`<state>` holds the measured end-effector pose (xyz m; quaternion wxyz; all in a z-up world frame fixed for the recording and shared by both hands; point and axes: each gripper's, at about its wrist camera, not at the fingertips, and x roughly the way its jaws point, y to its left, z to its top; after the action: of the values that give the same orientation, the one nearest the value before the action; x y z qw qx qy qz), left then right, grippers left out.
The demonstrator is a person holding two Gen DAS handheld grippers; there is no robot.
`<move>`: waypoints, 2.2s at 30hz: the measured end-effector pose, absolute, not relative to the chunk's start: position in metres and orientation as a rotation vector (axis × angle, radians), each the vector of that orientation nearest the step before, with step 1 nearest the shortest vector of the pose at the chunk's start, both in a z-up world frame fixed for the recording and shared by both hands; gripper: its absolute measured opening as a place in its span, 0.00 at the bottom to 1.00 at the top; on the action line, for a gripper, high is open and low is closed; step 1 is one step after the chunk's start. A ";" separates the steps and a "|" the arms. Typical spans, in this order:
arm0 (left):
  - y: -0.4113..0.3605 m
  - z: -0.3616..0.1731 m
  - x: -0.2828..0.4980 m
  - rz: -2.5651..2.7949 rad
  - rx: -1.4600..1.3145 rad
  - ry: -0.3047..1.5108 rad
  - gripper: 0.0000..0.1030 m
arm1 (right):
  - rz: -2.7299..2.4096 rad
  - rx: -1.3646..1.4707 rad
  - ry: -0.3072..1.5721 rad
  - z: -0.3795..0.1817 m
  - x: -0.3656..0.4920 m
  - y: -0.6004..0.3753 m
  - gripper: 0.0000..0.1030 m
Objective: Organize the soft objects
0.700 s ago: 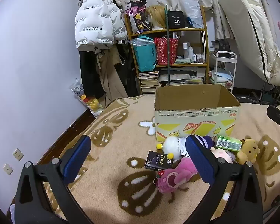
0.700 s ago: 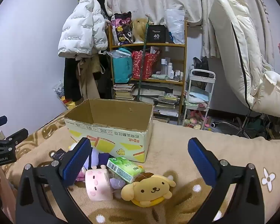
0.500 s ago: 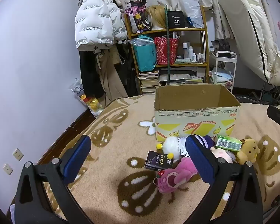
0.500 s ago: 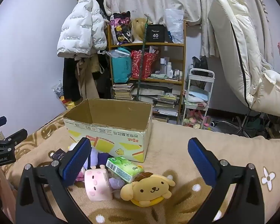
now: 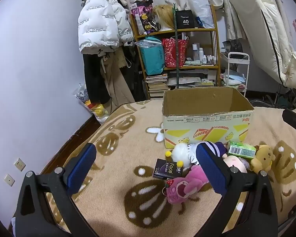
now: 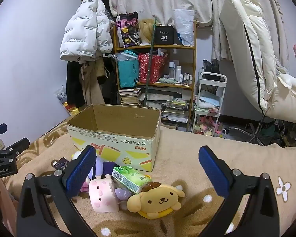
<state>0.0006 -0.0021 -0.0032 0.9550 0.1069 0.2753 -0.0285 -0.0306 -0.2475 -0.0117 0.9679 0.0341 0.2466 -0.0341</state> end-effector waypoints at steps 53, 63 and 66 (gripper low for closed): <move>-0.006 -0.002 -0.001 -0.055 0.234 0.561 0.97 | -0.067 0.070 0.501 -0.013 -0.029 -0.250 1.00; -0.005 -0.003 -0.002 -0.053 0.235 0.558 0.97 | -0.067 0.071 0.501 -0.013 -0.029 -0.249 1.00; -0.006 -0.003 -0.001 -0.052 0.237 0.560 0.97 | -0.067 0.069 0.500 -0.013 -0.029 -0.249 1.00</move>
<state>-0.0013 -0.0056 -0.0029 0.9539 0.1165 0.2755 -0.0255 -0.0289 -0.2491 -0.0132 0.9678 0.0341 0.2473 -0.0334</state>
